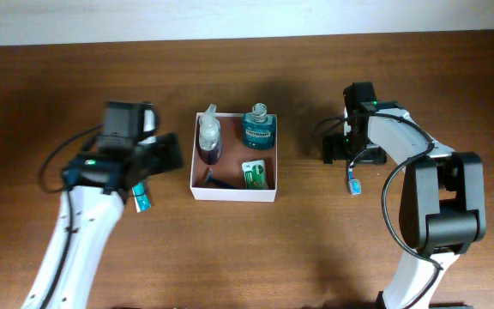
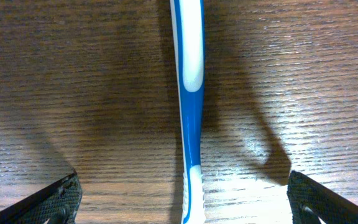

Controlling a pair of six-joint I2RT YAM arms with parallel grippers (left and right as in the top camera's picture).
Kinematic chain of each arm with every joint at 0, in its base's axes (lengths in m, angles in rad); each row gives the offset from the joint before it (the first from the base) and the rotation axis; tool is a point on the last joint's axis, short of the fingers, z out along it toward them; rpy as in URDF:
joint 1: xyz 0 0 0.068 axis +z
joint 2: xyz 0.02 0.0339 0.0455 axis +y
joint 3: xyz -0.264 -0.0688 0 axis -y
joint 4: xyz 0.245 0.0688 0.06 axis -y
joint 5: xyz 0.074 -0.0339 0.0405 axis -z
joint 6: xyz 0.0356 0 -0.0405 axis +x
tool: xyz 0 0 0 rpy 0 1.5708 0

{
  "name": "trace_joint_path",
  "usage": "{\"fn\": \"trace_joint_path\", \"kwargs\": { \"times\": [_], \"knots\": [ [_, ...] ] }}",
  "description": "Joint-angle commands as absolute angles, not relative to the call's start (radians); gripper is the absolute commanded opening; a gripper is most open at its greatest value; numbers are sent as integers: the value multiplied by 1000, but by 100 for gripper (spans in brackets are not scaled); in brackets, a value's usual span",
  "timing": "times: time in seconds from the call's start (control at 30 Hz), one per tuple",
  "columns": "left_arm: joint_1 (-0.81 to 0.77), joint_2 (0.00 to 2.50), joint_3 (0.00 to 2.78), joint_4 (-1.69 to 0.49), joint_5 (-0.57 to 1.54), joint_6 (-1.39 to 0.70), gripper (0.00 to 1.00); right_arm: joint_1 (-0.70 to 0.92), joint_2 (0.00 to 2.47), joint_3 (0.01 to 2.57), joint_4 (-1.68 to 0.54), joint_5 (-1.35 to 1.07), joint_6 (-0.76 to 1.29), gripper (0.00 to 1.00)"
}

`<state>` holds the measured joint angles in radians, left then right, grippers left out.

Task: Pack container
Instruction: 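Move the left gripper over the Colgate toothpaste tube, then grasp the Colgate toothpaste tube by its cap with the left gripper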

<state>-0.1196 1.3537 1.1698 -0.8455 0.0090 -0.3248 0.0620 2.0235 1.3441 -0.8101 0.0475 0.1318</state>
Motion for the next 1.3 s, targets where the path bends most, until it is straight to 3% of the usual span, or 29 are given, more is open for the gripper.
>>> {"fn": "trace_joint_path", "kwargs": {
  "times": [0.0, 0.33, 0.9, 1.03, 1.27],
  "knots": [
    [-35, 1344, 1159, -868, -35, -352, 82, 64, 2065, 1309, -813, 78, 131, 99],
    [78, 1428, 1034, -708, -46, -359, 85, 64, 2065, 1309, -813, 78, 131, 99],
    [84, 1754, 1031, -507, -64, -268, 84, 64, 2065, 1309, -813, 78, 131, 99],
    [84, 1766, 1031, -508, -88, -268, 75, 64, 2065, 1309, -813, 78, 131, 98],
    [84, 1768, 1029, -511, -88, -268, 72, 64, 2065, 1309, -813, 78, 131, 99]
  ]
}}
